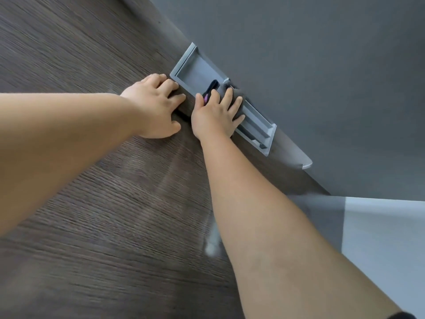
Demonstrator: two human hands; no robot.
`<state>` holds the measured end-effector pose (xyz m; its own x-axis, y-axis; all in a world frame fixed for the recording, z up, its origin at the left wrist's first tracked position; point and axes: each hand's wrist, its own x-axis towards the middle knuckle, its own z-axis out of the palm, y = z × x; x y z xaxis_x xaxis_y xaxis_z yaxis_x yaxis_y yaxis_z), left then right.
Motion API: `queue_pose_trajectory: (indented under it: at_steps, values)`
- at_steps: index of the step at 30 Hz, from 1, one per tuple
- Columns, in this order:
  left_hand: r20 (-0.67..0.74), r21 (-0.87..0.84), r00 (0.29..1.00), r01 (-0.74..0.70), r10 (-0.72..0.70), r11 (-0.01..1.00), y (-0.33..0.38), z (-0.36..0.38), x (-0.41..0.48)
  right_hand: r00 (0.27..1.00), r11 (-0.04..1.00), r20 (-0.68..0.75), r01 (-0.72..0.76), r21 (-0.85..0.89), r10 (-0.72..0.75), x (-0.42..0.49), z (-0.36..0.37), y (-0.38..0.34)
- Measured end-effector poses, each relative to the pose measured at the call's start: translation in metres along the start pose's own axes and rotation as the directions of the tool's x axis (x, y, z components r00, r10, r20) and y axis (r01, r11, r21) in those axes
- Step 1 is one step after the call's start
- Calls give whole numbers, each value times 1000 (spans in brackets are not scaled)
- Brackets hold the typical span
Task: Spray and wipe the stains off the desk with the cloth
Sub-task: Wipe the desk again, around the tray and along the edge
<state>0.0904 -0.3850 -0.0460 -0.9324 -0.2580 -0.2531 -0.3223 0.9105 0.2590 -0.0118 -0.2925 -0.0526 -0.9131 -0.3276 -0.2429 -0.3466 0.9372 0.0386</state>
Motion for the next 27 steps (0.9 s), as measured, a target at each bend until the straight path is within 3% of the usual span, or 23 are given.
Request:
queue_pose_trajectory:
  at_steps: [6, 12, 17, 21, 27]
  values:
    - [-39, -112, 999, -18, 13, 994, -6, 2, -13, 999, 999, -47, -17, 38, 18, -22, 9, -2]
    - [-100, -123, 995, -27, 15, 992, -14, 11, -23, 992, 985, 19, -129, 118, 127, -25, 3, -30]
    - [-214, -166, 977, -14, -22, 986, -23, 5, -18, 999, 983, 21, 20, 183, -24, -23, 0, -67]
    - [-175, -118, 985, -19, -1, 993, -25, 1, -18, 991, 987, -42, 131, 96, -128, -22, 5, -38]
    - [-115, -154, 993, -5, -13, 988, -21, 1, -19, 981, 988, -126, 151, 19, -148, -32, 16, -3]
